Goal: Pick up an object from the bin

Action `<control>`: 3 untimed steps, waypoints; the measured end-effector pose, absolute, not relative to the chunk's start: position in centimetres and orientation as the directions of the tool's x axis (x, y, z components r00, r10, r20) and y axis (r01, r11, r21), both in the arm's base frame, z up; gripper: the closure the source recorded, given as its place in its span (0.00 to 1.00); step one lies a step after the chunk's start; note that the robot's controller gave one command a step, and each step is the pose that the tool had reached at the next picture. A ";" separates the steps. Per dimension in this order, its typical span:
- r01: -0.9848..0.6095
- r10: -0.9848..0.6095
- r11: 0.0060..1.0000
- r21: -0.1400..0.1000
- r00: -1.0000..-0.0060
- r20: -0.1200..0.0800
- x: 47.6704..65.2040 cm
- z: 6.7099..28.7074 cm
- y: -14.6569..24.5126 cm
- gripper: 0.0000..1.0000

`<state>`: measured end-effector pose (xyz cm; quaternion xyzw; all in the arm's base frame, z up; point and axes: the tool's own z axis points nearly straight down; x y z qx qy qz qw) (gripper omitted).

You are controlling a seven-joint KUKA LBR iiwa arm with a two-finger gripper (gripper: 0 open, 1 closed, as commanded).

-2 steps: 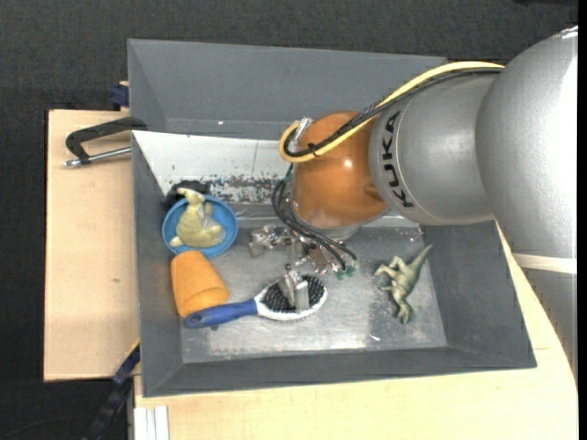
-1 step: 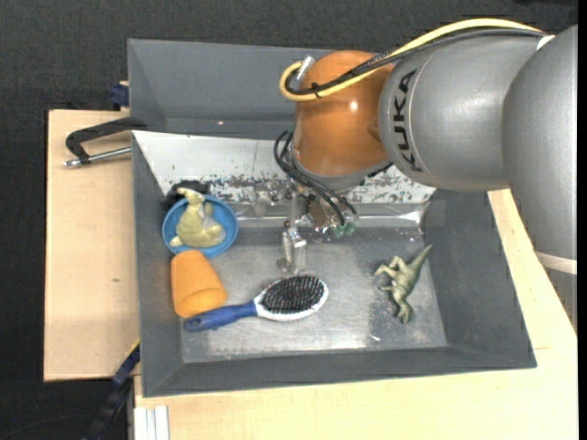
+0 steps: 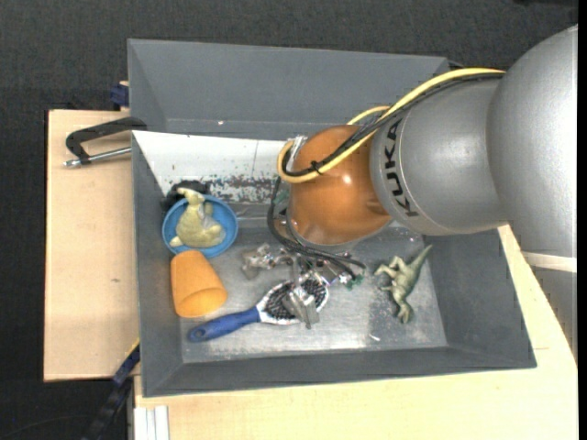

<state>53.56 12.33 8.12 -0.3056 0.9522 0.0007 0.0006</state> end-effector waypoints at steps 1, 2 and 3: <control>-0.580 -0.580 0.814 -0.001 -0.814 -0.008 53.7 8.2 12.3 1.00; -0.592 -0.592 0.806 -0.002 -0.806 -0.010 55.6 7.8 12.8 1.00; -0.740 -0.740 0.673 -0.017 -0.672 -0.026 50.4 7.8 11.2 1.00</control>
Offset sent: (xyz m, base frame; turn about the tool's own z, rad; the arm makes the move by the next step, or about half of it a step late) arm 0.0000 0.0000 0.0000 0.0000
